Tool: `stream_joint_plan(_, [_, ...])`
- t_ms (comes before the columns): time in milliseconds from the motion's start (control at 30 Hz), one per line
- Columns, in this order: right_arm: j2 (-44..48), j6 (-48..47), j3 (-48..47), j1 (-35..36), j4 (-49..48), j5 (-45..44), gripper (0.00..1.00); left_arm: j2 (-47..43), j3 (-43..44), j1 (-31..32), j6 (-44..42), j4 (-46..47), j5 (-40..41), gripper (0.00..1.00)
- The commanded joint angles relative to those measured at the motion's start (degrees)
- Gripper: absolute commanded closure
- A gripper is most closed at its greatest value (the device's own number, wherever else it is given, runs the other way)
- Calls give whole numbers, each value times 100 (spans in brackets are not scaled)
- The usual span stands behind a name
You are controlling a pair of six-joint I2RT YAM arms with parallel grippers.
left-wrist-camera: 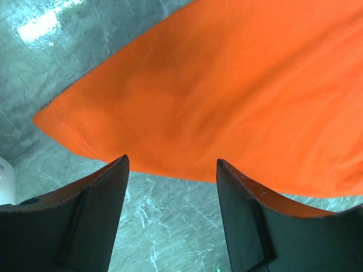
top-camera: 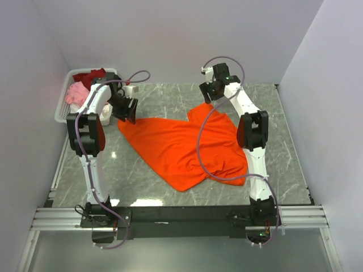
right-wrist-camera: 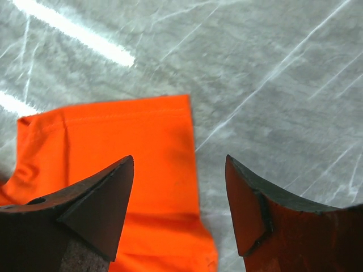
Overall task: Fold and stack the t-shirts
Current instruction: Flatten the tshirt out
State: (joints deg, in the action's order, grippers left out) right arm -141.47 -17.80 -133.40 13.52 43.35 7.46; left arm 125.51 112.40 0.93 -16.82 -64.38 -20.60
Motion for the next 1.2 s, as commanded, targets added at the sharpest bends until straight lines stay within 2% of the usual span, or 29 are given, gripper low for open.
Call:
stream_joint_plan(0, [-144, 58, -133, 19, -354, -166, 27, -291, 106, -49, 38, 22, -225, 30])
stream_joint_plan(333, [-469, -136, -248, 46, -239, -166, 29, -203, 274, -49, 161, 13, -251, 30])
stream_joint_plan(567, [-715, -600, -441, 63, 120, -166, 27, -211, 247, -58, 214, 83, -252, 30])
stream_joint_plan(767, [-856, -689, -511, -33, 454, -35, 37, -220, 212, -75, 276, 154, -348, 30])
stream_joint_plan(867, [-917, -882, -476, -60, 734, 36, 55, -150, 273, -75, 276, 128, -357, 31])
stream_joint_plan(900, [-944, -874, -493, -60, 788, -8, 83, -115, 317, -75, 293, 127, -366, 31])
stream_joint_plan(933, [-970, -813, -555, -95, 832, 27, 88, -97, 335, -75, 293, 136, -366, 31])
stream_joint_plan(1033, [-822, -602, -397, -174, 798, 54, 89, -27, 370, -75, 293, 128, -331, 31])
stream_joint_plan(1100, [-698, -567, -169, -218, 631, -147, 100, 52, 484, -75, 276, 93, -234, 31])
stream_joint_plan(1167, [-470, -558, 85, -384, 473, -465, 100, 166, 685, -75, 206, -39, -190, 31])
